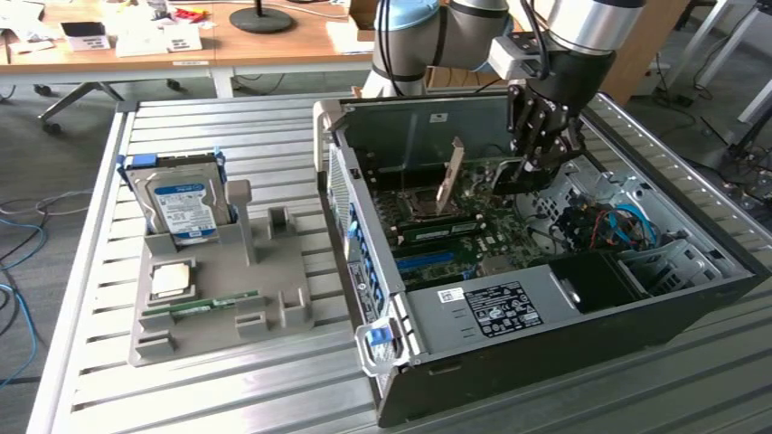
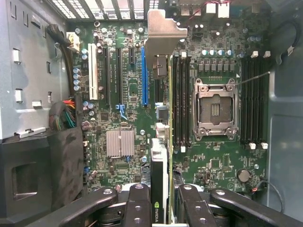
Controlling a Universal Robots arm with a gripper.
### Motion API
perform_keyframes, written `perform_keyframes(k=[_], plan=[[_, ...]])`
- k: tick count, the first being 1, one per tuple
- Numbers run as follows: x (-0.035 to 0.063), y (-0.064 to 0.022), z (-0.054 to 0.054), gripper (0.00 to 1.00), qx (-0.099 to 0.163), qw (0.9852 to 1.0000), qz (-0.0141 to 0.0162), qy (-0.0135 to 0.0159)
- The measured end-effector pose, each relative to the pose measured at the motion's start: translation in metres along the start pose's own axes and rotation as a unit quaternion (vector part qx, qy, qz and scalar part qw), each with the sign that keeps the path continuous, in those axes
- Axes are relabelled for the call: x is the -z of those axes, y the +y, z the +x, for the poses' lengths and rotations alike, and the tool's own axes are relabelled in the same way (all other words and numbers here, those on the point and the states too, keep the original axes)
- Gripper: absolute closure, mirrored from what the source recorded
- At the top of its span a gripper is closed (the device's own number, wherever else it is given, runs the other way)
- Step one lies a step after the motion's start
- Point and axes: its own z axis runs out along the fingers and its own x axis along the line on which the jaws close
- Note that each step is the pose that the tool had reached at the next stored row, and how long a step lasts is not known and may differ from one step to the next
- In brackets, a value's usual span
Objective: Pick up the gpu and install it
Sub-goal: 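Insert the gpu into the slot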
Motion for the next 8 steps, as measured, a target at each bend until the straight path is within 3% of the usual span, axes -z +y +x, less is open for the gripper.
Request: perform_keyframes(k=[8], plan=[[-0.0005, 0.0047, 0.0002, 0.73, 0.0, 1.0, 0.0001, -0.0001]])
